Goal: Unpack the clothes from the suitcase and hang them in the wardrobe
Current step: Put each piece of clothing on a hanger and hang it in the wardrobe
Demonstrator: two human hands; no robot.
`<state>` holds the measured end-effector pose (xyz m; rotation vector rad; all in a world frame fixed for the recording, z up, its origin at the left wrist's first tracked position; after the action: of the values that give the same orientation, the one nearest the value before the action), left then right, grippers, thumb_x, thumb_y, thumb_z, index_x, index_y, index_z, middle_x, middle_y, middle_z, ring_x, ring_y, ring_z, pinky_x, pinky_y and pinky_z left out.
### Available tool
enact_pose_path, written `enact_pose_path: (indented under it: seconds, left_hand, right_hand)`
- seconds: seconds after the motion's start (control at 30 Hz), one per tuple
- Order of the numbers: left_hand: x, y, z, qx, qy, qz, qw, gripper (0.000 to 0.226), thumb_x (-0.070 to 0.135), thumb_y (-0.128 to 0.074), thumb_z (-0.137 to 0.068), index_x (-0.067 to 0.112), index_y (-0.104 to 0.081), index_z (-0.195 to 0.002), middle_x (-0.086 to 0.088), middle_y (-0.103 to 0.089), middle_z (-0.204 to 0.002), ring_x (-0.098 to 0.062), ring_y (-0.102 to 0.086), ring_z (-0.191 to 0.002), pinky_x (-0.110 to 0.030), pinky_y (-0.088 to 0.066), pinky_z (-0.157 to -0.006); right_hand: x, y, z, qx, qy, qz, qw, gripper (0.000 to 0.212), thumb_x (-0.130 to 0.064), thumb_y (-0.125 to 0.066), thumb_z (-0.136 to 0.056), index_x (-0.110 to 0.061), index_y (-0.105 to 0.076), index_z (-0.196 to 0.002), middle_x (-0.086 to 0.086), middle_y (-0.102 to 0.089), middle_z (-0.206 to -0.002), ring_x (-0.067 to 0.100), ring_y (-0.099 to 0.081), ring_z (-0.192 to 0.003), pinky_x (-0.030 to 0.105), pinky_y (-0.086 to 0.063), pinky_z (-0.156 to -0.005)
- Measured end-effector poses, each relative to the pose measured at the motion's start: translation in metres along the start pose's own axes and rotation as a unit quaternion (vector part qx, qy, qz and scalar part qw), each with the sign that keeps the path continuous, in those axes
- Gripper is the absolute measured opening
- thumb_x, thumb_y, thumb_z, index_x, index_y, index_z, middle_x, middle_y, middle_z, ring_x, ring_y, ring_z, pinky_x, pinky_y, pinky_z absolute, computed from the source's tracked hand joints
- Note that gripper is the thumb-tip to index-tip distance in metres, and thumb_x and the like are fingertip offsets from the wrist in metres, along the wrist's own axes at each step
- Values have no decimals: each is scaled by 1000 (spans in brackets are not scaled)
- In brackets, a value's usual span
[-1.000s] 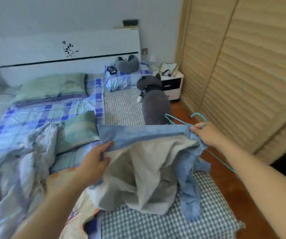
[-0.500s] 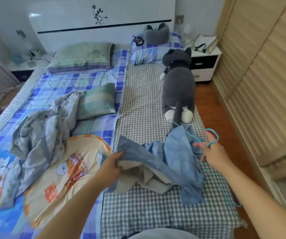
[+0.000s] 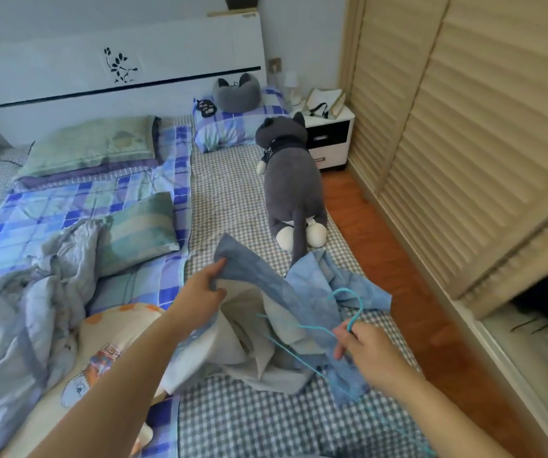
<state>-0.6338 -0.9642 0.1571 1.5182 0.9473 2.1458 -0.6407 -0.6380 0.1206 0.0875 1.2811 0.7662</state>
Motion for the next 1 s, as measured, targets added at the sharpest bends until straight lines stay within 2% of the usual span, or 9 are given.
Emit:
enact_pose_path:
  seconds: [0.2,0.37,0.47,0.53,0.6,0.7,0.8,0.9,1.0]
  left_hand:
    - [21,28,25,-11,15,168,986,57,-8,-56,-93,35,-58,-130,14,-59,-61,-2,-46,-47,-24,-42,-54]
    - [-4,37,54,9,73,105,992,17,21,-65,-91,17,-69,-74,2,-58,-58,-16,-53,-57,-38,-45,-61]
    - [-11,37,66,-38,139,176,974,49,64,-67,-79,16,-74,-86,-8,-75,-79,-26,-69,-76,-41,-54,-77]
    - [-9,35,75,-37,190,309,931,45,53,-71,-86,10,-77,-99,-13,-78,-94,-30,-73,-96,-46,-55,-97]
    - [-3,33,86,-71,176,356,915,40,42,-76,-86,4,-76,-99,-15,-77,-96,-30,-73,-95,-45,-54,-94]
    - [10,24,109,-209,94,245,942,47,47,-78,-78,0,-72,-79,-14,-69,-77,-19,-63,-68,-29,-48,-68]
    - [12,8,124,-294,61,5,954,38,40,-61,-98,12,-72,-73,-4,-73,-73,-12,-67,-68,-19,-49,-67]
    - [27,21,121,-196,-47,-425,882,35,45,-41,-102,22,-65,-93,4,-56,-75,-18,-62,-80,-28,-48,-70]
    - [52,54,95,52,-135,-424,894,15,26,-47,-99,18,-60,-103,4,-48,-86,-23,-55,-87,-37,-48,-63]
  right_hand:
    - [-18,-39,-41,174,-45,-109,978,32,-22,-51,-102,-13,-51,-71,-1,-51,-64,15,-48,-63,35,-38,-60]
    - [-37,-44,-55,197,-61,-114,972,28,-26,-49,-102,-17,-54,-75,0,-61,-75,21,-57,-76,39,-45,-73]
    - [-44,-49,-53,194,-46,-122,972,26,-22,-51,-100,-8,-58,-78,7,-61,-74,20,-55,-72,41,-45,-71]
    - [-46,-54,-53,174,-41,-137,974,27,-21,-49,-101,-6,-54,-78,5,-56,-70,18,-50,-68,37,-42,-63]
    - [-42,-58,-51,180,-47,-135,973,23,-25,-48,-103,-14,-51,-82,-4,-51,-73,16,-49,-73,32,-39,-63]
    - [-30,-63,-43,194,-105,-213,952,23,-26,-48,-103,-13,-57,-86,-3,-54,-76,19,-52,-78,32,-41,-65]
    - [-30,-64,-31,171,-110,-284,937,27,-25,-49,-104,-10,-64,-88,3,-59,-73,19,-57,-75,32,-44,-67]
    - [-45,-49,-19,180,-35,-249,951,25,-23,-49,-104,-9,-65,-93,6,-62,-78,15,-57,-74,29,-47,-69]
    - [-61,-25,-14,186,35,-185,964,30,-19,-47,-105,-2,-58,-81,3,-52,-68,5,-46,-59,21,-40,-58]
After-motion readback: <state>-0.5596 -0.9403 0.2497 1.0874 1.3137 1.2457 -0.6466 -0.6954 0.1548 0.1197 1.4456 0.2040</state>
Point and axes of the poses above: each hand's wrist, its own z-axis away from the middle knuckle, its own y-axis out of the back of the hand, x = y × z, the point moved 3 cm from there along -z, towards the middle knuckle
